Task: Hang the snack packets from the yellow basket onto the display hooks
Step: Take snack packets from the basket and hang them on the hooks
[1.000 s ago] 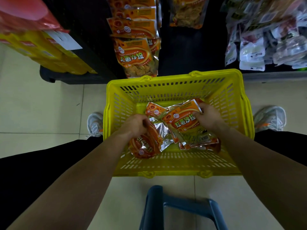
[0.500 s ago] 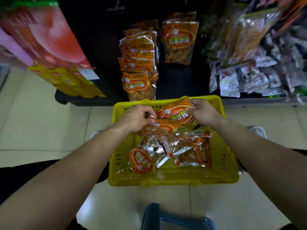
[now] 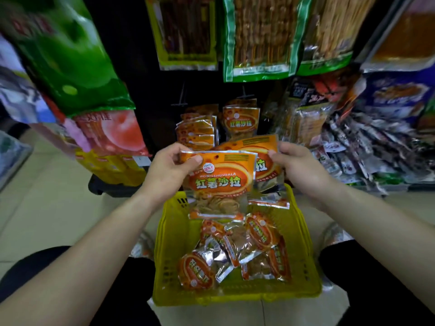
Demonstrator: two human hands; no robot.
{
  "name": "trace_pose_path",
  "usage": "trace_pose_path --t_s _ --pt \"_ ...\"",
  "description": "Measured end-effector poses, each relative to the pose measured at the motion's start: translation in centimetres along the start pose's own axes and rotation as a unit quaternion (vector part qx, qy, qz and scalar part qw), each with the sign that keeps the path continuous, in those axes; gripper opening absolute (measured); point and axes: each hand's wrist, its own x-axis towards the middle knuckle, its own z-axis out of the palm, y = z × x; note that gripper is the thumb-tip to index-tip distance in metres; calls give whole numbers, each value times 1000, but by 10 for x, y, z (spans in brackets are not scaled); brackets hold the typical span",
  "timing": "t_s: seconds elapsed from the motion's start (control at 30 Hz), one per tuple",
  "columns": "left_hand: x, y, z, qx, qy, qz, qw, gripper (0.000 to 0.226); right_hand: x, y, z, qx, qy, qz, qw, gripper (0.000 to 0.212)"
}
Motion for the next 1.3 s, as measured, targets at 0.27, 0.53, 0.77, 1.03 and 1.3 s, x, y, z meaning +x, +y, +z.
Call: trace_pose_path --t_s 0.27,0.53,0.77,1.03,1.3 --pt "15 13 31 -72 69 -5 995 16 12 -9 19 78 54 -15 995 36" --pt "44 10 46 -76 172 -20 982 12 27 -4 28 82 24 -100 991 36" --pt "53 9 58 -74 156 -16 985 20 46 16 24 -4 50 -115 992 13" --pt "59 14 60 -117 144 -36 982 32 54 18 22 -7 60 -60 996 23" --pt "57 13 59 -134 131 -42 981 20 55 18 22 -20 50 -31 998 27"
